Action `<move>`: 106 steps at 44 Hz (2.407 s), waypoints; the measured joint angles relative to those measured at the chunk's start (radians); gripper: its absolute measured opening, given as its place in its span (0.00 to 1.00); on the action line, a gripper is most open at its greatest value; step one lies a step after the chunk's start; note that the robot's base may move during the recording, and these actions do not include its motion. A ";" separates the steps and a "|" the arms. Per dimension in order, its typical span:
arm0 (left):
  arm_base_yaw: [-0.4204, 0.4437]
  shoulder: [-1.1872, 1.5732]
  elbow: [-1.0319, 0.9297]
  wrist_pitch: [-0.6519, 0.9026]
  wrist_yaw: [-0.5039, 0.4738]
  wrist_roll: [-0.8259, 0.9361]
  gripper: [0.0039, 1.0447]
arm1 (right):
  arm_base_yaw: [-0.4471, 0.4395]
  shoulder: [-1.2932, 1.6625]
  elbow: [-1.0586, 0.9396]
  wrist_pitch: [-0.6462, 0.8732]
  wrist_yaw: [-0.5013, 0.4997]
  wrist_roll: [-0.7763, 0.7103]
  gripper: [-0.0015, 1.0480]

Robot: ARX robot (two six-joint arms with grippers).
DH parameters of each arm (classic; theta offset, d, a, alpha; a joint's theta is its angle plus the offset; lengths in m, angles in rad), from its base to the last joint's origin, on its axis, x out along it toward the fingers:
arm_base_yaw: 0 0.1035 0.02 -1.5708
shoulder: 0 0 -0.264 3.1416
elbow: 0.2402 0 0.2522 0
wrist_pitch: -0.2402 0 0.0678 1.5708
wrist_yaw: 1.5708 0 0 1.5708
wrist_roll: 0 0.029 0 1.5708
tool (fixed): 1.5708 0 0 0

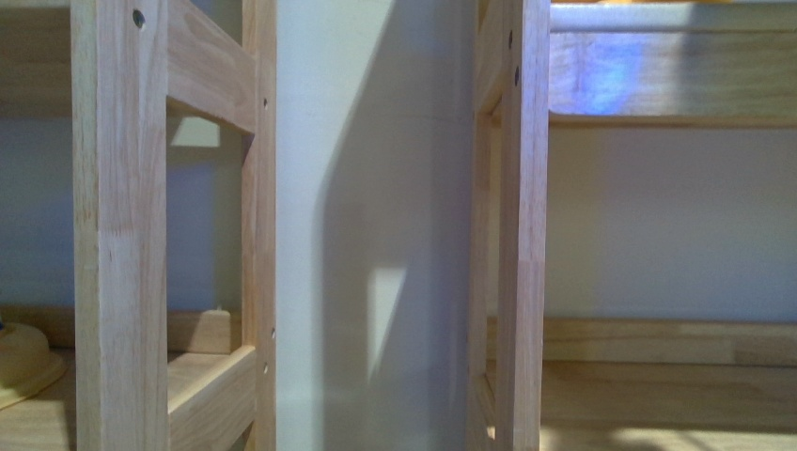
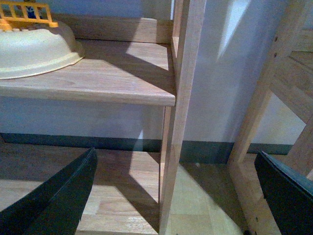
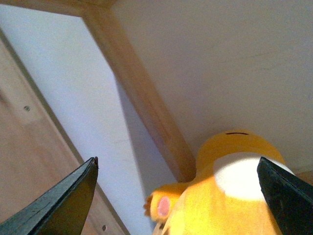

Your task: Put away toys

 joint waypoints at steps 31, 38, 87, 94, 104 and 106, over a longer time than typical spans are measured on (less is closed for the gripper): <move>0.000 0.000 0.000 0.000 0.000 0.000 0.94 | -0.042 -0.763 -1.106 0.296 -0.155 -0.319 0.94; 0.000 0.000 0.000 0.000 0.000 0.000 0.94 | -0.074 -0.900 -1.316 0.309 -0.194 -0.339 0.94; 0.000 0.000 0.000 0.000 0.000 0.000 0.94 | -0.105 -1.317 -1.904 0.151 0.138 -0.570 0.03; 0.000 0.000 0.000 0.000 0.000 0.000 0.94 | -0.105 -1.349 -1.933 0.151 0.138 -0.570 0.03; 0.000 0.000 0.000 0.000 0.000 0.000 0.94 | -0.105 -1.468 -1.963 0.040 0.138 -0.571 0.03; 0.000 0.000 0.000 0.000 0.000 0.000 0.94 | -0.105 -1.509 -1.974 0.021 0.138 -0.570 0.03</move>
